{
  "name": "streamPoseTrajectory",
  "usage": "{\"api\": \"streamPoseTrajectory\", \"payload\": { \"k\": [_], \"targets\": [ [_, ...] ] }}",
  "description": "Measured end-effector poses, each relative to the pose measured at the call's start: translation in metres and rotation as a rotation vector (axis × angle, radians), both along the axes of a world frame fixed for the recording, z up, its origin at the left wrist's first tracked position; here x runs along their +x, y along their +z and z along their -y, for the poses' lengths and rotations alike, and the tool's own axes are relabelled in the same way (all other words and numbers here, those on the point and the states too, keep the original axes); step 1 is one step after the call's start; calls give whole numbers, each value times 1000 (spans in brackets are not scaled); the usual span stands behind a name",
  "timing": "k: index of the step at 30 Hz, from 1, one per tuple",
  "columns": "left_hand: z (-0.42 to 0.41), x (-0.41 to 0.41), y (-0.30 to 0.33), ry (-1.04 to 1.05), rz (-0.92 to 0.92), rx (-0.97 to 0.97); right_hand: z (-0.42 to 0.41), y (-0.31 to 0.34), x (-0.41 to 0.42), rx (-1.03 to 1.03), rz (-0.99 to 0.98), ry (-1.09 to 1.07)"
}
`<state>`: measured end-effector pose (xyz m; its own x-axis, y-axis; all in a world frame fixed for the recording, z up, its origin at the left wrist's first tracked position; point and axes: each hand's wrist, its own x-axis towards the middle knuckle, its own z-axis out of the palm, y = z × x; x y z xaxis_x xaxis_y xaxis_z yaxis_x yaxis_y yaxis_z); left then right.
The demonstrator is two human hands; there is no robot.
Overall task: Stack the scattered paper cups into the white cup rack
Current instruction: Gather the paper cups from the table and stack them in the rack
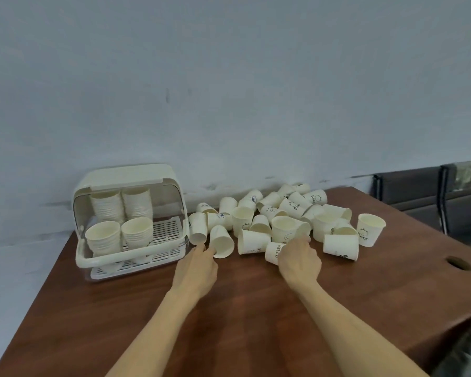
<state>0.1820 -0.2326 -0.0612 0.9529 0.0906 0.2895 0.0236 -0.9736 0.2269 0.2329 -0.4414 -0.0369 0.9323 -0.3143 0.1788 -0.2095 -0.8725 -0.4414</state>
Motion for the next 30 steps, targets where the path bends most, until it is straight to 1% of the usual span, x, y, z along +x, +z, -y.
{"api": "streamPoseTrajectory", "payload": {
  "k": [4,8,11,16,19,25,28,30],
  "targets": [
    [9,0,3,5,-30,-10,11,-4,0,81,-122,1],
    [14,0,5,14,-73,2,9,-7,0,261,-181,-33],
    [14,1,4,17,-112,28,8,-7,-1,302,-191,-43],
    [16,7,5,26,-183,111,6,-4,1,317,-147,-32],
    [20,13,6,38,-210,164,6,-2,3,250,-85,12],
    [28,29,4,66,-267,330,9,1,8,-75,45,179],
    [25,35,-1,112,-303,364,10,-3,12,-201,41,246],
    [22,38,-6,132,-316,378,10,-7,14,-227,15,274]
  ]
}}
